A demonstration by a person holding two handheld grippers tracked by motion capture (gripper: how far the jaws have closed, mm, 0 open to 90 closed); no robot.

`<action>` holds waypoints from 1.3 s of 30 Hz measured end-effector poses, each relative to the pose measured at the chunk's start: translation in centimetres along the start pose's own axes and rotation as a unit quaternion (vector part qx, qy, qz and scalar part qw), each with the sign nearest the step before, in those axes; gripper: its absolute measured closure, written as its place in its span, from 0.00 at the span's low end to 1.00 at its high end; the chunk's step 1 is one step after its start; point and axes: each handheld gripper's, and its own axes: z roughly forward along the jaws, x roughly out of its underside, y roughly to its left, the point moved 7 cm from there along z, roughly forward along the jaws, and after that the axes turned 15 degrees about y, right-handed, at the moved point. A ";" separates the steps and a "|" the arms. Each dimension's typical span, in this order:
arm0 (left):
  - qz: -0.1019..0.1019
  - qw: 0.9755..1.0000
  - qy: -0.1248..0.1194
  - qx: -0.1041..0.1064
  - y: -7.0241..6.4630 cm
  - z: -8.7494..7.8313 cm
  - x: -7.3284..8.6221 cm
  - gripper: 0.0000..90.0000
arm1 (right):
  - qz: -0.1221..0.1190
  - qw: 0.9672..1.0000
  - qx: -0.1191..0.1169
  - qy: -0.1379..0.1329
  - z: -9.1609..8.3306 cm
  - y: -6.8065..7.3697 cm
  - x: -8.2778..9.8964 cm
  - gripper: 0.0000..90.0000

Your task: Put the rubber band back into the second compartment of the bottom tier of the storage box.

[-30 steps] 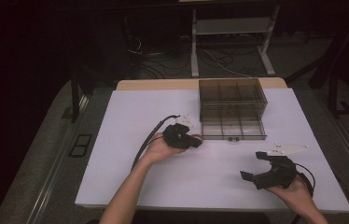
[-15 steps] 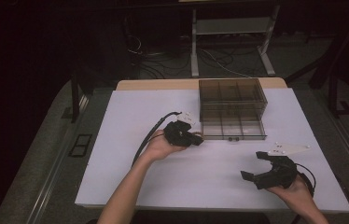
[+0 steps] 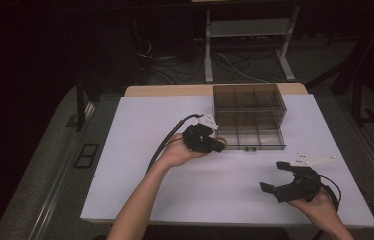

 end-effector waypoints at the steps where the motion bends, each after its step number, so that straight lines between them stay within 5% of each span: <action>1: 0.000 1.000 0.000 0.001 0.0 0.0 -0.1 0.93 | 0.002 1.000 0.000 -0.001 -0.1 0.0 0.0 0.00; 39: 0.034 0.999 0.011 0.010 -0.1 1.6 -5.5 0.93 | 0.001 1.000 -0.003 0.000 0.2 -0.2 -0.3 0.00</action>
